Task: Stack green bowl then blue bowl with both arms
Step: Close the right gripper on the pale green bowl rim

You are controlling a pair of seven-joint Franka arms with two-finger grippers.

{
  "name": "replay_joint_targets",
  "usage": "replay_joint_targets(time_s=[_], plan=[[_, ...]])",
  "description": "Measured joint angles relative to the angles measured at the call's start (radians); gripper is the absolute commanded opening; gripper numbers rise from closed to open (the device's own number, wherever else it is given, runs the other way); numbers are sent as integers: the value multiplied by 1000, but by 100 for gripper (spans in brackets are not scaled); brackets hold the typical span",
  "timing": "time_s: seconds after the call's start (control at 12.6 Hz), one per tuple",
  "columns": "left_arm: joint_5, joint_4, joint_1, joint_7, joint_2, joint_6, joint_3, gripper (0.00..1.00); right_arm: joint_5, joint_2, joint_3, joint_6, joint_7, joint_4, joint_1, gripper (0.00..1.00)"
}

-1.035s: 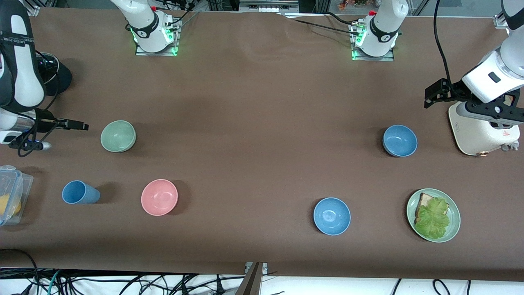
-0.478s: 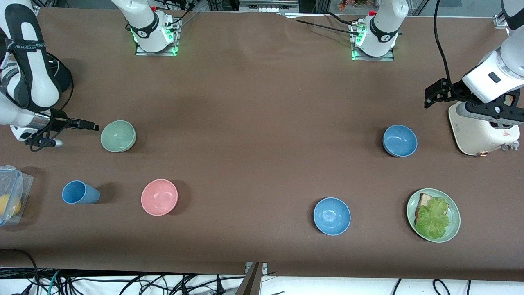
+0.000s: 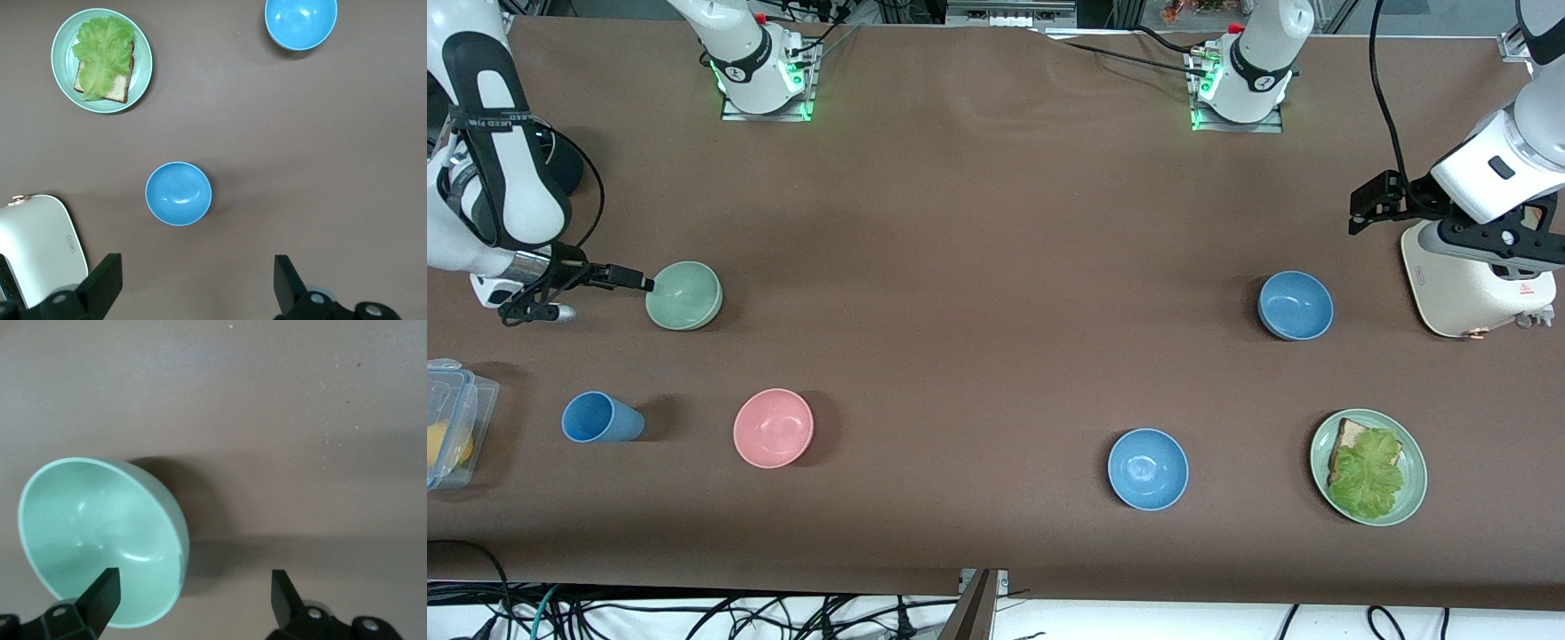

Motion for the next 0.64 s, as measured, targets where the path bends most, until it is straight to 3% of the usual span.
replay_joint_targets(time_s=[0.64], plan=[[0,0,0,0,0,-6,0,100,30,36,4,53,-21,0,0,99]])
